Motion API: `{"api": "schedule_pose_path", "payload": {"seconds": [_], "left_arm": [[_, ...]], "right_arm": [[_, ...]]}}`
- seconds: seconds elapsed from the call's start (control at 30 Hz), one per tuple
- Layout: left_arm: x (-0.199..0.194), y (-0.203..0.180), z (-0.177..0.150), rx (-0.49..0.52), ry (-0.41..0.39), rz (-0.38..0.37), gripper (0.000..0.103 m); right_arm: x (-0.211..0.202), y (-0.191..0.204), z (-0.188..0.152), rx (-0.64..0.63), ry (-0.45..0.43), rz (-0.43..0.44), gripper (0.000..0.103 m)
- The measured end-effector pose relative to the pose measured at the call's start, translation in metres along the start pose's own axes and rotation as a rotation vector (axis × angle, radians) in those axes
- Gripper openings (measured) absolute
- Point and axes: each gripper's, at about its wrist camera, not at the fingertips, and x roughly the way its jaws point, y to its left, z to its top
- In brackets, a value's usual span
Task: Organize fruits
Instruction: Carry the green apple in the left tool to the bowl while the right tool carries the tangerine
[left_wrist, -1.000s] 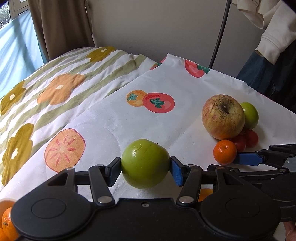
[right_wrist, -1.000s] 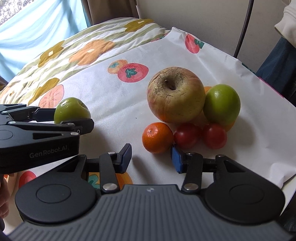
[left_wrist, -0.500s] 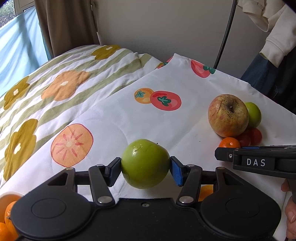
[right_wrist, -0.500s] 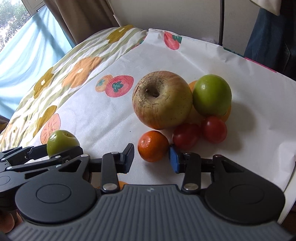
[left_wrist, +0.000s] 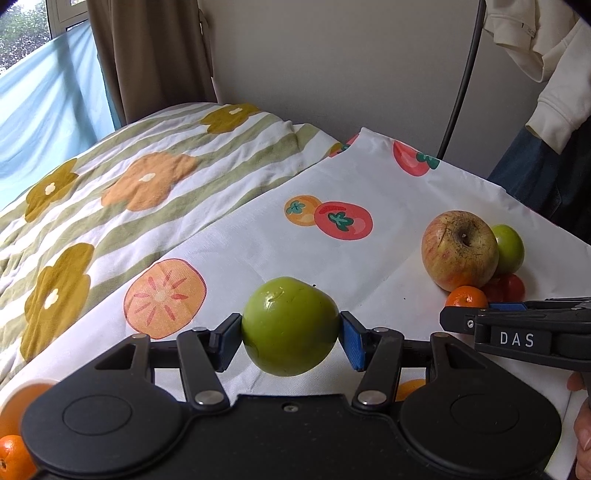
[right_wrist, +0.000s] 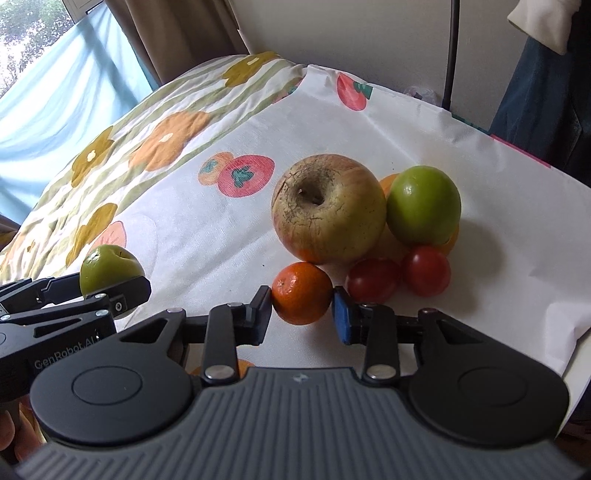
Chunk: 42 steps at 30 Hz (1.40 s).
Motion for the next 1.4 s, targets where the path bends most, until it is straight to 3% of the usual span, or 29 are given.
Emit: {"api": "schedule_pose_path", "payload": {"seconds": [0.27, 0.6, 0.83, 1.1, 1.4], "left_arm": [[-0.036, -0.007, -0.010, -0.063, -0.049, 0.064, 0.060], [-0.096, -0.014, -0.031, -0.211, -0.133, 0.204, 0.060], [-0.141, -0.014, -0.055, -0.313, -0.184, 0.318, 0.060], [-0.173, 0.016, -0.087, -0.432, -0.164, 0.439, 0.060], [-0.169, 0.066, -0.123, -0.471, -0.082, 0.475, 0.060]], "right_arm": [[-0.027, 0.004, 0.001, -0.092, -0.052, 0.047, 0.050], [-0.068, 0.017, -0.007, -0.254, -0.121, 0.117, 0.050], [-0.093, 0.041, -0.015, -0.369, -0.145, 0.215, 0.050], [-0.102, 0.085, -0.028, -0.506, -0.131, 0.323, 0.050], [-0.087, 0.145, -0.050, -0.582, -0.086, 0.381, 0.050]]}}
